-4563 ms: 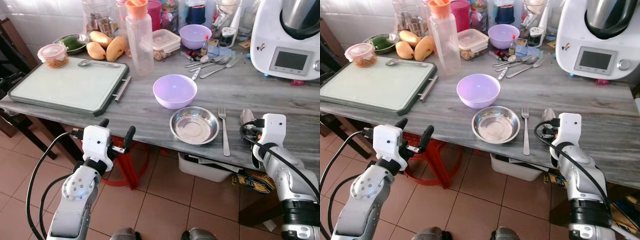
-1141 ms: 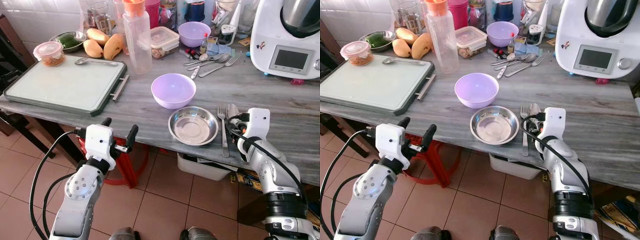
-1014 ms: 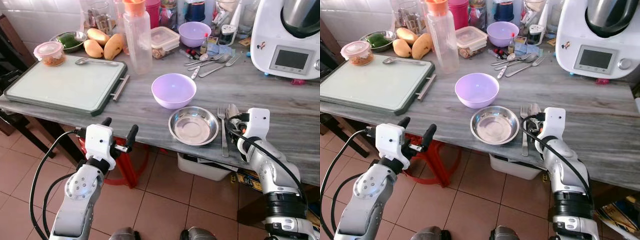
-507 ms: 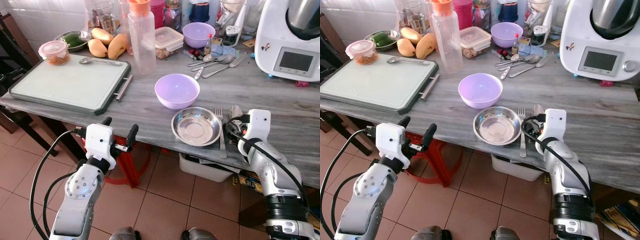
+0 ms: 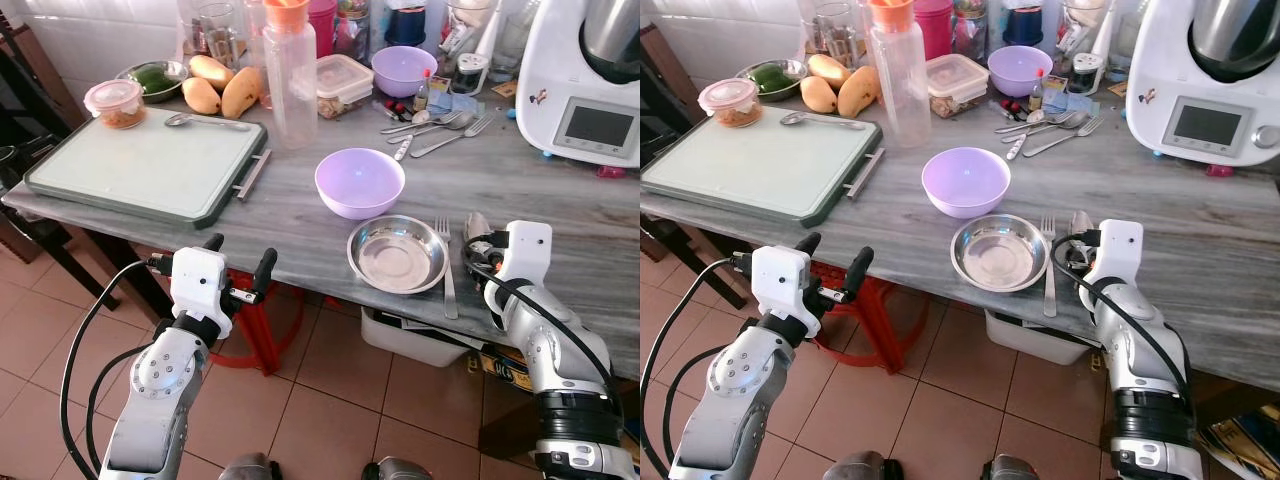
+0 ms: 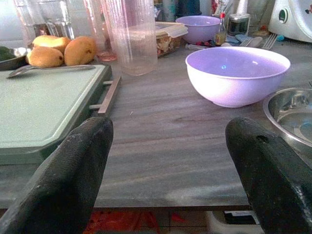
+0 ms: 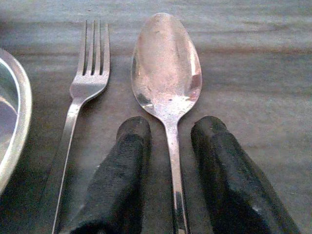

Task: Setting the table

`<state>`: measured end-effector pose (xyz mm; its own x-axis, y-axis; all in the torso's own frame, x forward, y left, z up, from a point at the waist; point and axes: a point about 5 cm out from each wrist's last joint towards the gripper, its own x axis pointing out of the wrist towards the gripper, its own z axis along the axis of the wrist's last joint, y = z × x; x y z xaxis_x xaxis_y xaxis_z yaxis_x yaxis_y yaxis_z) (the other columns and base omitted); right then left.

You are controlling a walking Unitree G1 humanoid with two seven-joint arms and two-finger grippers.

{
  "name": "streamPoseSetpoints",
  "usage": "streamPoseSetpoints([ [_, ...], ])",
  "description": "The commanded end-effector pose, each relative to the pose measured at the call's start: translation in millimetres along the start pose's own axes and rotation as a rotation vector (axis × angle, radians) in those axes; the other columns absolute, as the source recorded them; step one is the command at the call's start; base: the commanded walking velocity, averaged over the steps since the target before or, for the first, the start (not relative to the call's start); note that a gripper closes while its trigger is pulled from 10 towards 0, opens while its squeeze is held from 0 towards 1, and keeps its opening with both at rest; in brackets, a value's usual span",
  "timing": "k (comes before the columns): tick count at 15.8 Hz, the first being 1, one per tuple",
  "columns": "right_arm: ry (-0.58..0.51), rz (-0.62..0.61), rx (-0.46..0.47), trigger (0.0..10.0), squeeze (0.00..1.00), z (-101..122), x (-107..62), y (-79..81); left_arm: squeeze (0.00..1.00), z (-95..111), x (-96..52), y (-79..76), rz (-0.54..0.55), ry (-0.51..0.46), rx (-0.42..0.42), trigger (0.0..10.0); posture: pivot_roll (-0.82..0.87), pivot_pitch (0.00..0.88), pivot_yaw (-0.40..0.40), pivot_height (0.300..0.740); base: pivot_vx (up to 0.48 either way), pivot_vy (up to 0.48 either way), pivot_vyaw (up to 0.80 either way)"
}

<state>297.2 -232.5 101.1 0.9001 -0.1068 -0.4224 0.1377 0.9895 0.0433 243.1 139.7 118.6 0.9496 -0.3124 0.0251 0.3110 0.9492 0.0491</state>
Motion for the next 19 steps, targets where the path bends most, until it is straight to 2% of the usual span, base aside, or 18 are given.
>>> streamPoseSetpoints([
  [1,0.168,-0.031,0.04,0.0,0.0,-35.2,-0.5,-5.0,0.0,-0.8,1.1,0.4,0.004,0.004,0.013,10.0,0.02,0.032,0.061,0.74,0.0,0.0,0.0],
  [10,0.191,-0.069,0.151,0.0,0.0,-38.3,0.7,-5.9,0.0,-0.3,1.5,0.0,0.004,0.002,0.012,10.0,0.02,0.035,0.06,0.74,0.0,0.0,0.0],
  [19,0.17,-0.044,0.132,0.0,0.0,-32.5,4.8,-1.9,0.0,-0.5,1.5,-0.3,0.001,0.002,0.011,10.0,0.02,0.038,0.062,0.74,0.0,0.0,0.0],
])
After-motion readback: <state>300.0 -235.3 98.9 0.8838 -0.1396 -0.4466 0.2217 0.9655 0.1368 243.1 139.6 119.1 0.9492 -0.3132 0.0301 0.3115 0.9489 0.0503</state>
